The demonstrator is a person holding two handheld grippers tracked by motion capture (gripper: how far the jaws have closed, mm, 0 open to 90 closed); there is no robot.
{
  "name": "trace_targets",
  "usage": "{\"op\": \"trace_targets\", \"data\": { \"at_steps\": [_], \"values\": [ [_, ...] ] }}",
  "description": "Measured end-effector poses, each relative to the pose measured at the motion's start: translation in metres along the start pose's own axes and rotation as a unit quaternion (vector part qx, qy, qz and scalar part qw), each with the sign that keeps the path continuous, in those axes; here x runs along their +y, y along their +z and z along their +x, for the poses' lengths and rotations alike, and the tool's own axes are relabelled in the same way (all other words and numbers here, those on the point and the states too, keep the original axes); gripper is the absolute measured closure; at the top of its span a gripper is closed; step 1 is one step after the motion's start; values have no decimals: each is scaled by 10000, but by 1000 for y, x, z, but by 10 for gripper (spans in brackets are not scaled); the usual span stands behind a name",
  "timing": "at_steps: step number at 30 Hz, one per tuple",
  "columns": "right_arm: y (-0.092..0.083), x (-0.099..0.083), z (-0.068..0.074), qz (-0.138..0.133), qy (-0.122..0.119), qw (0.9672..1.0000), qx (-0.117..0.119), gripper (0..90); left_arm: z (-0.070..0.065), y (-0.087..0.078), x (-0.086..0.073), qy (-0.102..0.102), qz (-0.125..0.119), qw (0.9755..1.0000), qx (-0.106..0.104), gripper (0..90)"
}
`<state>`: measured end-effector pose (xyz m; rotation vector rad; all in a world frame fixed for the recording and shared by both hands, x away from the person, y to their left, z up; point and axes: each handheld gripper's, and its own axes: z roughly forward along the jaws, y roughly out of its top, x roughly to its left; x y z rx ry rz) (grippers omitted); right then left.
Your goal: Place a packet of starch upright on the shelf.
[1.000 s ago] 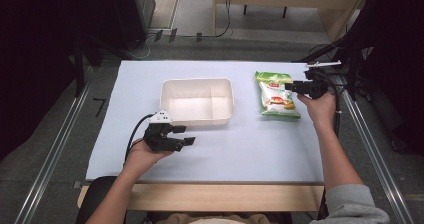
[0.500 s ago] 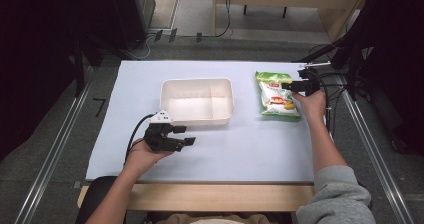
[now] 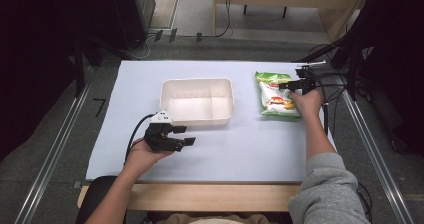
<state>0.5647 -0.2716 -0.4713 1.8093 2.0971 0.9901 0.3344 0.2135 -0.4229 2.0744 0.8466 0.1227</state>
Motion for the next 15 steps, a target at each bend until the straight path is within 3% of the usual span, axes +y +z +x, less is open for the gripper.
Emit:
{"op": "trace_targets", "data": {
  "at_steps": [3,4,5,7,9,10,11,14,15],
  "values": [
    [1,0,3,-4,-116,9999,-72,357,0,1,0,23,-9,10000,-36,389],
    [1,-1,4,-4,-138,9999,-87,399,-1,1,0,40,18,10000,-15,389],
    [0,-1,5,26,-154,9999,31,498,-1,1,1,33,22,10000,-17,389],
    [0,-2,6,45,-142,9999,68,508,-1,2,1,28,16,10000,-22,389],
    [0,-2,10,25,-138,9998,-139,586,-1,1,1,50,59,10000,-5,389],
    [0,-2,10,25,-138,9998,-139,586,-1,2,1,40,38,10000,-11,389],
    [0,-3,9,26,-117,9998,-160,642,-2,2,1,26,33,10000,-14,389],
    [0,-3,9,29,-59,9999,-101,709,-2,2,1,25,40,10000,-21,389],
    [-1,-3,8,111,-10,9999,-3,780,-1,3,1,19,22,10000,-34,389]
  ]
}}
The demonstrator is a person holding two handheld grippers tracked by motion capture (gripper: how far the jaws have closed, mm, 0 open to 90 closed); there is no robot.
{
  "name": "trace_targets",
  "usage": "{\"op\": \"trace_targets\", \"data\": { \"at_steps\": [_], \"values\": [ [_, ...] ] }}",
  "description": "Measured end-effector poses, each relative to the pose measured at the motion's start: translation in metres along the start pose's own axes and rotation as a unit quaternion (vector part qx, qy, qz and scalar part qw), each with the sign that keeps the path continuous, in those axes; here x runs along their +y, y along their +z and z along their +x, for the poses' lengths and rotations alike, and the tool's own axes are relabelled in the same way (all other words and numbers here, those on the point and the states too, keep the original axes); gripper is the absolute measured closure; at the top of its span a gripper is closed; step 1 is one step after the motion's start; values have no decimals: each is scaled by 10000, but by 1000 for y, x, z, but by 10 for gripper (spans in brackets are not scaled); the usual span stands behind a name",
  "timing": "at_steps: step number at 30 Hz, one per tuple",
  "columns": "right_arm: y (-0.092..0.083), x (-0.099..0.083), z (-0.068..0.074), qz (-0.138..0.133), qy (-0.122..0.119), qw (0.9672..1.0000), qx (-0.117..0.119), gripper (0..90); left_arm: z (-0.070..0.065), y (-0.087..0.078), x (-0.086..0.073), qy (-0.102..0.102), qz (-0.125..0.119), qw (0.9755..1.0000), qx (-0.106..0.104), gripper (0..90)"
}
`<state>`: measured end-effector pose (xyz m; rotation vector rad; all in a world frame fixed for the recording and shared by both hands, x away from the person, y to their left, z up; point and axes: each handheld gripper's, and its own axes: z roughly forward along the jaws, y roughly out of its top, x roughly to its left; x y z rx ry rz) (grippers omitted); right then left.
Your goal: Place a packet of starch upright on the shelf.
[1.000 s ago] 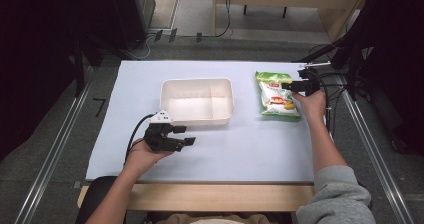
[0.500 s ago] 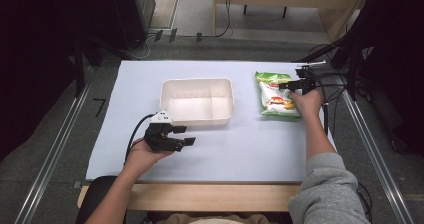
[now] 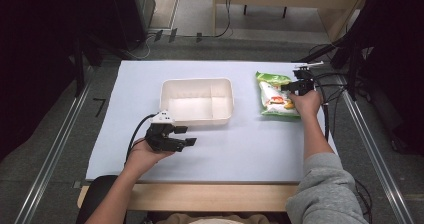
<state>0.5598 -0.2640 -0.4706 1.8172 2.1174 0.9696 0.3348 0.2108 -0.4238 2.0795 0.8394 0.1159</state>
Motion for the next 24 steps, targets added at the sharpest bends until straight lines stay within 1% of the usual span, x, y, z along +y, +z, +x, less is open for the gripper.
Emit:
{"op": "trace_targets", "data": {
  "at_steps": [2,3,4,5,6,7,10,11,13,14,17,18,19,20,21,22,24],
  "values": [
    [0,0,0,12,6,10000,9,789,0,0,0,-9,-4,10000,5,389],
    [0,0,1,36,16,10000,6,833,0,0,0,6,3,10000,11,389],
    [0,1,1,54,36,10000,39,857,0,0,0,6,3,10000,11,389],
    [-1,1,0,91,161,9997,127,881,0,-1,0,14,21,10000,25,389],
    [-1,1,0,91,161,9997,127,881,0,-1,0,14,21,10000,25,389],
    [-1,0,0,75,224,9996,149,894,0,-1,0,17,2,10000,17,389],
    [-3,0,2,100,173,9997,147,897,1,-2,0,-7,-22,10000,7,389],
    [-5,1,4,71,120,9999,97,899,1,-2,0,-5,-27,10000,10,389],
    [-7,1,5,38,72,9999,69,900,1,-2,0,-3,-28,10000,8,389],
    [-10,1,6,20,104,9999,113,900,1,-2,0,15,-40,10000,9,389],
    [-14,2,7,-2,91,9999,146,900,1,-2,0,-4,-51,10000,19,389],
    [-17,3,9,-21,64,9999,131,900,1,-3,0,-12,-57,10000,32,389],
    [-26,5,12,-111,-25,9998,145,900,1,-3,0,-16,-61,10000,31,389],
    [-30,5,14,-151,-22,9998,159,900,1,-2,0,-5,-42,10000,42,389],
    [-30,5,14,-151,-22,9998,159,900,1,-2,0,-5,-42,10000,42,389],
    [-40,7,16,-257,-119,9993,250,900,1,-2,0,1,-33,10000,39,389],
    [-48,8,19,-331,-186,9988,302,900,1,-2,0,-4,-49,10000,26,389]
  ]
}}
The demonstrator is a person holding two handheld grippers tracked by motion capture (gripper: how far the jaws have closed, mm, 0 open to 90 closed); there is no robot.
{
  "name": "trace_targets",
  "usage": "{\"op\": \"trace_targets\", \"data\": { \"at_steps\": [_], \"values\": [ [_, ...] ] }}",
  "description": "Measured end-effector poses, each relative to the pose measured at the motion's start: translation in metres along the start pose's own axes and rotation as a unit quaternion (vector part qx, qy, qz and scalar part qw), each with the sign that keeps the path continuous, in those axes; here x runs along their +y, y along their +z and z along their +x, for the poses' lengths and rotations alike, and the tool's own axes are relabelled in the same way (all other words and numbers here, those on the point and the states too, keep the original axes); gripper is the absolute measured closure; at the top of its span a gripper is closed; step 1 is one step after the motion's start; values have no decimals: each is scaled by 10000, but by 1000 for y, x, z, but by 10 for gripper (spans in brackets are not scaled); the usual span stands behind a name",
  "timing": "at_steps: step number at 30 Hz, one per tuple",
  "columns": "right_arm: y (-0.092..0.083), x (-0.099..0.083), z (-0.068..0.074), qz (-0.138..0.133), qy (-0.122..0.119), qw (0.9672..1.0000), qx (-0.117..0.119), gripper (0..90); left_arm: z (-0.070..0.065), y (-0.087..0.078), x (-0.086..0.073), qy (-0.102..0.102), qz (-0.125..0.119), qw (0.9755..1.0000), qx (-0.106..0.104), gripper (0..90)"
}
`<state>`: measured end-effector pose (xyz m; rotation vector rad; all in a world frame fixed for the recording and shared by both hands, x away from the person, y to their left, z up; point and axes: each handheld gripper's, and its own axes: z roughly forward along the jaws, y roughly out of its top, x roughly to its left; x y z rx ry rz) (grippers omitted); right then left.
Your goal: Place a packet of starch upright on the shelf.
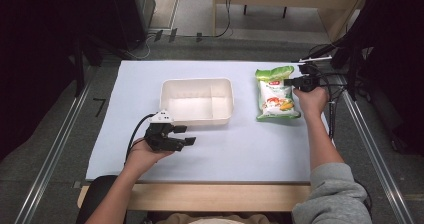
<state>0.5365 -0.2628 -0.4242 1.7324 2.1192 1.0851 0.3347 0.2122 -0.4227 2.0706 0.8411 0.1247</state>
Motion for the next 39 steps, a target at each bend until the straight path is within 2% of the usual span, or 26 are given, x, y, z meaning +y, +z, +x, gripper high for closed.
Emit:
{"op": "trace_targets", "data": {
  "at_steps": [4,8,11,16,18,20,22,24,26,28,34,39],
  "values": [
    [-8,1,3,-113,-29,9999,103,900,0,0,0,-12,-13,10000,7,389],
    [-27,1,16,-293,-264,9990,219,900,0,-1,0,-13,-8,10000,21,389],
    [-34,0,21,-353,-272,9985,311,900,1,-1,0,13,23,10000,32,389],
    [-48,0,38,-424,-524,9968,426,900,0,-1,0,-23,-1,10000,16,389],
    [-53,0,47,-456,-686,9957,422,900,0,-2,0,-15,-19,10000,14,389],
    [-62,1,58,-540,-808,9939,523,900,0,-3,0,9,-10,10000,5,389],
    [-64,1,61,-542,-824,9935,561,900,0,-3,0,-2,-21,10000,16,389],
    [-73,3,71,-669,-970,9912,611,900,1,-4,0,-25,-68,10000,5,389],
    [-76,3,74,-690,-954,9909,648,900,1,-4,0,-17,-72,10000,9,389],
    [-85,6,81,-785,-1084,9889,638,900,2,-5,0,-16,-55,10000,9,389],
    [-94,7,83,-834,-1109,9885,599,900,2,-5,0,-41,-87,10000,16,389],
    [-105,9,83,-941,-1098,9869,715,900,2,-5,0,-27,-61,10000,5,388]
  ]
}}
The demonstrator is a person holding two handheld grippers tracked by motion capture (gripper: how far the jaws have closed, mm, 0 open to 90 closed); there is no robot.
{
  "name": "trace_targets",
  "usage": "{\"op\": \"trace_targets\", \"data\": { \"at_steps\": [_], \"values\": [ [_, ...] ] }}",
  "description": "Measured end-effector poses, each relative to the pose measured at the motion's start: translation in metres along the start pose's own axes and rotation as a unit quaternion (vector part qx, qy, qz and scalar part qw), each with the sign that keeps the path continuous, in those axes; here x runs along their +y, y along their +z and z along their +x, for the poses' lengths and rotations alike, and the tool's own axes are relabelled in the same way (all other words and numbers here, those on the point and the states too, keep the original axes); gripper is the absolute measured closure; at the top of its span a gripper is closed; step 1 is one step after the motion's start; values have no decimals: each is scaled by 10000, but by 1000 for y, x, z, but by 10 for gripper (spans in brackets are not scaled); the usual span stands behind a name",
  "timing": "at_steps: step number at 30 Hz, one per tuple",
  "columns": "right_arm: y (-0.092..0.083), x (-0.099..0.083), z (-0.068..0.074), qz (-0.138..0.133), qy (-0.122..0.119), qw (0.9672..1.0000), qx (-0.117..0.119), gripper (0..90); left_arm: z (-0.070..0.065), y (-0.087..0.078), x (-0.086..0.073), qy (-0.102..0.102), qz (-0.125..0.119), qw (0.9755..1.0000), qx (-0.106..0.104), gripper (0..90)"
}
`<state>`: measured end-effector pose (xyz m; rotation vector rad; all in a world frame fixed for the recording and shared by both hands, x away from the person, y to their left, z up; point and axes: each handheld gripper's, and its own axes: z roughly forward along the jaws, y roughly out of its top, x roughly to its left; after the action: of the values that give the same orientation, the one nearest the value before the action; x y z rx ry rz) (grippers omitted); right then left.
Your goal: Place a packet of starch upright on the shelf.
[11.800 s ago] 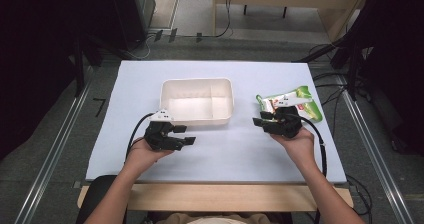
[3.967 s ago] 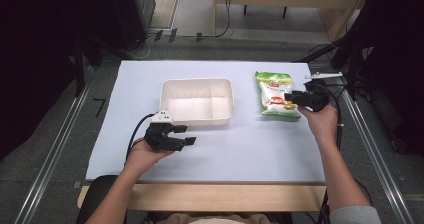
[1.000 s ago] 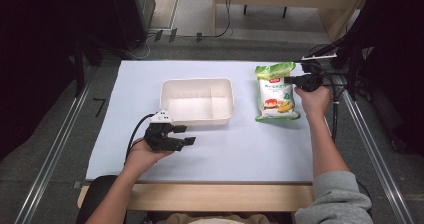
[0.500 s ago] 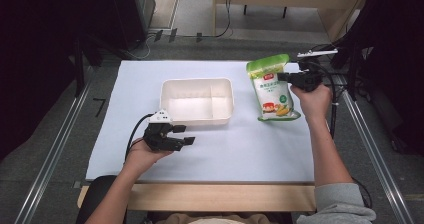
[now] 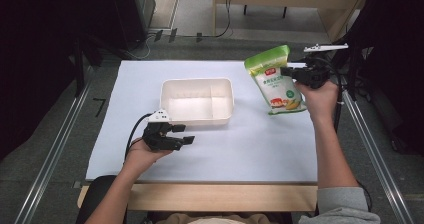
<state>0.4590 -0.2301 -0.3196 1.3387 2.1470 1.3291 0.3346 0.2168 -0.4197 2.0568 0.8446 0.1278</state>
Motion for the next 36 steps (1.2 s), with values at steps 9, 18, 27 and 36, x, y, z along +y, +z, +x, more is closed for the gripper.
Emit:
{"op": "trace_targets", "data": {
  "at_steps": [9,18,27,36],
  "values": [
    [-5,6,16,-20,-152,9997,181,900,0,-2,0,-21,-22,10000,20,387],
    [-3,8,26,-59,-200,9991,380,900,0,-4,-2,-68,-76,9999,40,387],
    [3,16,44,-68,-409,9980,477,900,0,-6,-4,-59,-71,9999,65,387],
    [-1,34,59,-105,-555,9971,507,900,-1,-4,-3,-56,-96,9999,25,387]
  ]
}}
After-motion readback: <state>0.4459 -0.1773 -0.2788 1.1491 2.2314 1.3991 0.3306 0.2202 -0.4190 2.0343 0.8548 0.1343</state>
